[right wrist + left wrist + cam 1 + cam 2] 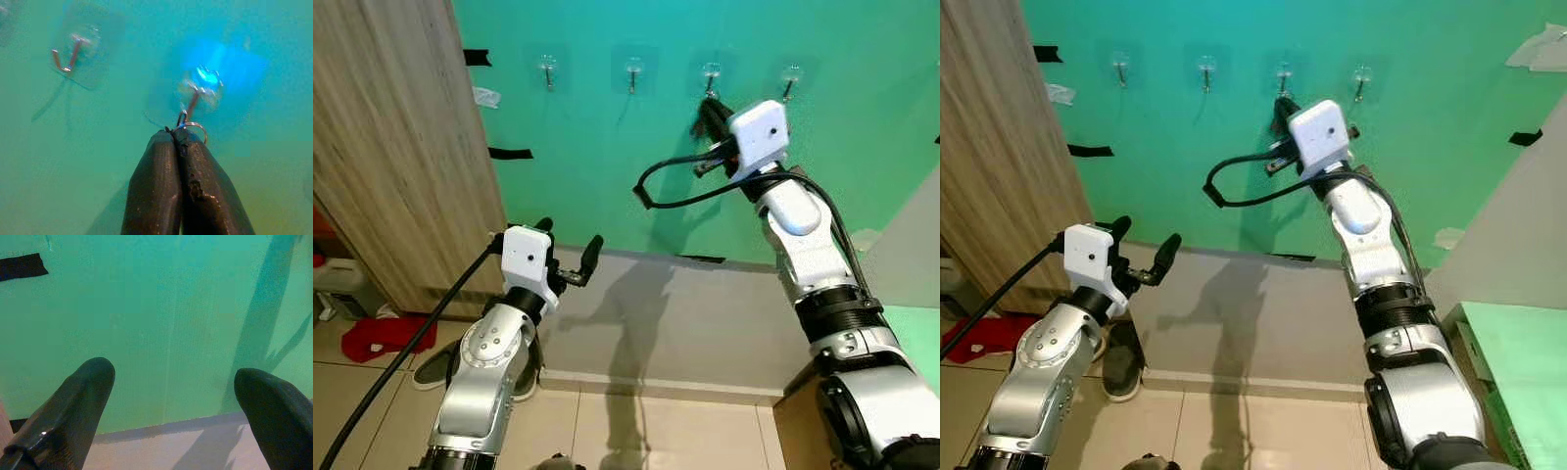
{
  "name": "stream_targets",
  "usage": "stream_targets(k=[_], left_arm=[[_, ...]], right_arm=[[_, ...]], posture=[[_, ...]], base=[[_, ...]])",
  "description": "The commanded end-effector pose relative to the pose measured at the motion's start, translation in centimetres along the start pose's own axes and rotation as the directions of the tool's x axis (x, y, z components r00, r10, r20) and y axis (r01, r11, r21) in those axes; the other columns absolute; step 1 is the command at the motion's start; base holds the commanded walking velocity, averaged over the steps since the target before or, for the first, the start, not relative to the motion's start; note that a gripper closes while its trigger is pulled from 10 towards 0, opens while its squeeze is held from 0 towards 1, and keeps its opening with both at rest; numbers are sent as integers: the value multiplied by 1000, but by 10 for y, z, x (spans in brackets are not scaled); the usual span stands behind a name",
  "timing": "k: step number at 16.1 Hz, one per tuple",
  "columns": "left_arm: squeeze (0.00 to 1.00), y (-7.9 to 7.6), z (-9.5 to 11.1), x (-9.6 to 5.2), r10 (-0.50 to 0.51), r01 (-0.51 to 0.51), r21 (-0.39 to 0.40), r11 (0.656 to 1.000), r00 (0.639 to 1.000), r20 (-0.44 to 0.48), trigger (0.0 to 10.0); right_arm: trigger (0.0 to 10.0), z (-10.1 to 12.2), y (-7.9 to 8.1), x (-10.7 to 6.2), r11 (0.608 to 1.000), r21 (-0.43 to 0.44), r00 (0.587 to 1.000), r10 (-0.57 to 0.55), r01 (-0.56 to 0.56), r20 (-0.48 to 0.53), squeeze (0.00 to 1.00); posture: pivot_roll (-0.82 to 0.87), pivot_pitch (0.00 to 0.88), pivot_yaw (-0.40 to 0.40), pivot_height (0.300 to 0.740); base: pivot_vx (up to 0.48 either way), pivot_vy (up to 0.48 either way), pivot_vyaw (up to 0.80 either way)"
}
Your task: Hang keys on a hook
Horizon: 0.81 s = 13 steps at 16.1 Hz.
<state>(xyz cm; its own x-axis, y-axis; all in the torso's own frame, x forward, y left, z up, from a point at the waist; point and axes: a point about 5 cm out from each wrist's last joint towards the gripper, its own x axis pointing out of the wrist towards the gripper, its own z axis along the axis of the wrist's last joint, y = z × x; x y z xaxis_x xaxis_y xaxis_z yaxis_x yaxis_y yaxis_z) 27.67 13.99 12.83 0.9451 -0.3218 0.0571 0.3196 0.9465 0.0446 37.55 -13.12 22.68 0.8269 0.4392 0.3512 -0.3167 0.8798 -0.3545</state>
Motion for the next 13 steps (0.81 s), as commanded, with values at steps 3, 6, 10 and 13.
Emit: stream_targets(k=[3,6,10,13], left_arm=[[0,-1,-1,2,-9,9,-1,1000,1000,-8,10000],[0,-1,-1,1,-11,11,-1,1000,1000,-10,10000],[0,-1,-1,2,-13,13,0,1000,1000,-10,10000],[0,-2,-2,2,-13,13,2,1000,1000,-12,10000]], right_arm=[[0,-2,-5,3,995,100,999,7,-3,-35,0],[0,-2,-3,1,993,115,999,32,-28,-28,0],[0,6,4,0,997,-3,997,73,-73,16,0],[0,13,8,1,990,-92,992,113,-108,53,0]], posture=[[134,0,-30,740],[132,0,-30,740],[132,0,-30,740],[133,0,-32,740]], base=[[0,0,0],[0,0,0],[0,0,0],[0,0,0]])
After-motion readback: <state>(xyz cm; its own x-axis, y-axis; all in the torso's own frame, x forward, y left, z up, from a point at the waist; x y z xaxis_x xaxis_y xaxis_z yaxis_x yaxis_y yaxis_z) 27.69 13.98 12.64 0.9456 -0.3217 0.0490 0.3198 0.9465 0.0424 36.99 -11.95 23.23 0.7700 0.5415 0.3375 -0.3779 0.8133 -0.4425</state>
